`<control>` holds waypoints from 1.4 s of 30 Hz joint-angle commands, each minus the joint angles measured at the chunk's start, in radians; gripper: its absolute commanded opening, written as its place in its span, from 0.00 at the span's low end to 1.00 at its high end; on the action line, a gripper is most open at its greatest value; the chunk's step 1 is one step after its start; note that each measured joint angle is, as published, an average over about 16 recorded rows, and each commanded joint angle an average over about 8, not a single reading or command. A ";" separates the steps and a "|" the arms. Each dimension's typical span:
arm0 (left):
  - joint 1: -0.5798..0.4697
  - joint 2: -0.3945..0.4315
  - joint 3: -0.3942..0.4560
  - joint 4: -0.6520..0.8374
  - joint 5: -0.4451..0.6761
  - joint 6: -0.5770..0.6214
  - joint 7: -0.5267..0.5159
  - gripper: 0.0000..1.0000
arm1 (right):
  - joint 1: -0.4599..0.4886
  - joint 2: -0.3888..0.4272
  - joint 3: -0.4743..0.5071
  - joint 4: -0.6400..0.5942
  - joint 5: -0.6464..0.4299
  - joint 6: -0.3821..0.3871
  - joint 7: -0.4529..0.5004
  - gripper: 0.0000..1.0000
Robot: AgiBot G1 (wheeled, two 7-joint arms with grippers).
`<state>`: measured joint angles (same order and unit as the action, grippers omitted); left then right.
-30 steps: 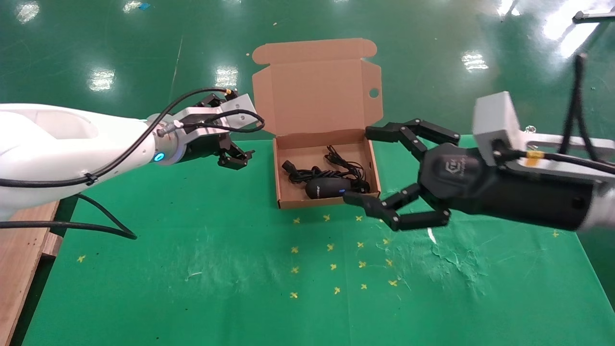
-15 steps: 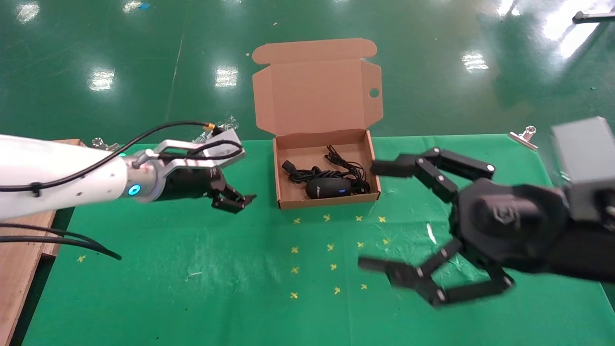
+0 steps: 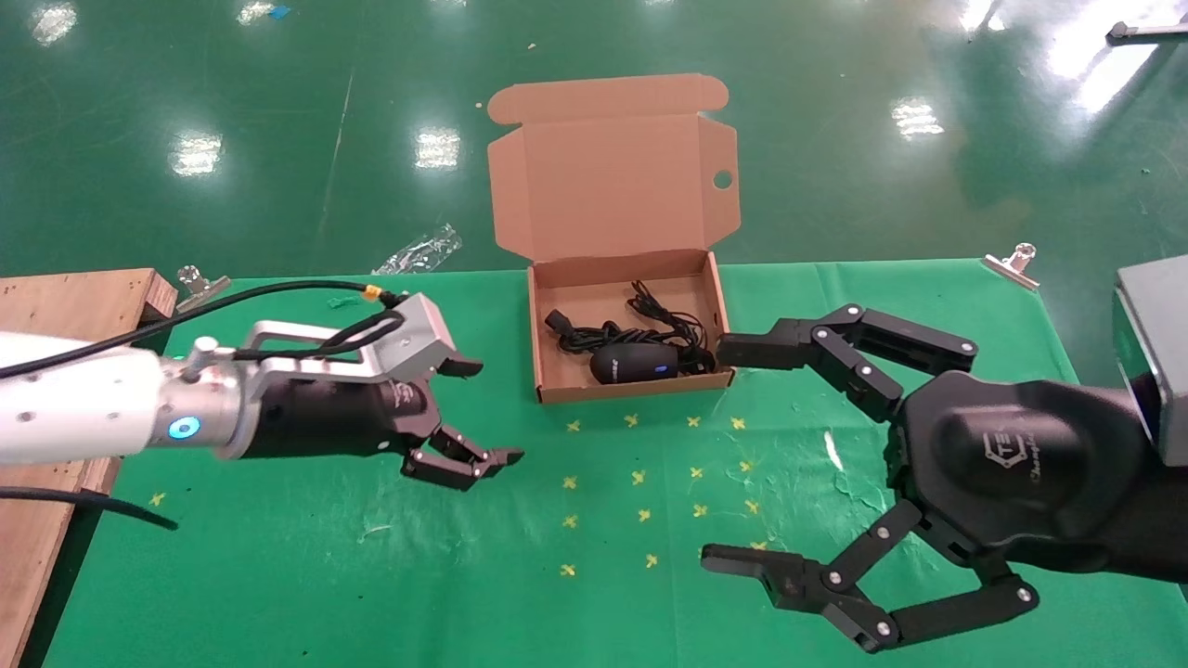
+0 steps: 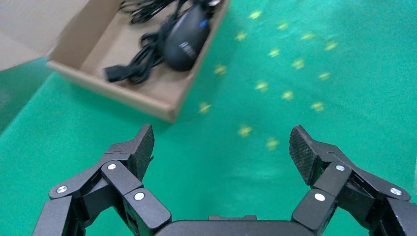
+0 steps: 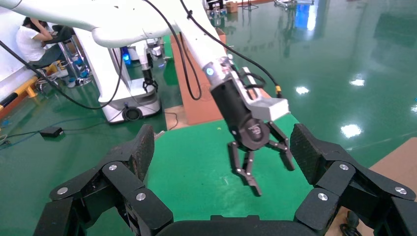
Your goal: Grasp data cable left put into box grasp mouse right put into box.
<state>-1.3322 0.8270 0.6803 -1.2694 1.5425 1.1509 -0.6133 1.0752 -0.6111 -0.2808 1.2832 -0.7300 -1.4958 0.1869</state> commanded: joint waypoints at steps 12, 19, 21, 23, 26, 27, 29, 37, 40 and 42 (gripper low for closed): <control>0.108 -0.090 -0.167 -0.006 -0.339 0.144 0.178 1.00 | 0.000 0.000 -0.001 0.000 0.001 0.000 -0.001 1.00; 0.165 -0.138 -0.257 -0.009 -0.521 0.221 0.273 1.00 | 0.000 0.001 -0.002 0.000 0.001 0.001 -0.001 1.00; 0.182 -0.152 -0.283 -0.010 -0.574 0.244 0.301 1.00 | 0.000 0.001 -0.002 0.000 0.001 0.001 -0.001 1.00; 0.199 -0.166 -0.309 -0.011 -0.626 0.266 0.328 1.00 | 0.000 0.001 -0.002 0.000 0.001 0.001 -0.001 1.00; 0.223 -0.187 -0.347 -0.013 -0.704 0.299 0.369 1.00 | 0.001 0.001 -0.002 0.000 0.001 0.001 -0.001 1.00; 0.231 -0.194 -0.359 -0.013 -0.728 0.309 0.382 1.00 | 0.001 0.001 -0.002 0.000 0.001 0.001 -0.001 1.00; 0.244 -0.204 -0.380 -0.014 -0.770 0.327 0.404 1.00 | 0.000 0.001 -0.002 0.000 0.002 0.001 -0.001 1.00; 0.272 -0.228 -0.424 -0.016 -0.863 0.364 0.440 1.00 | 0.000 0.002 -0.002 0.000 0.002 0.001 -0.001 1.00; 0.270 -0.226 -0.420 -0.016 -0.855 0.361 0.437 1.00 | 0.000 0.001 -0.002 0.000 0.002 0.001 -0.001 1.00; 0.269 -0.225 -0.418 -0.016 -0.851 0.359 0.436 1.00 | 0.000 0.001 -0.002 0.000 0.002 0.001 -0.001 1.00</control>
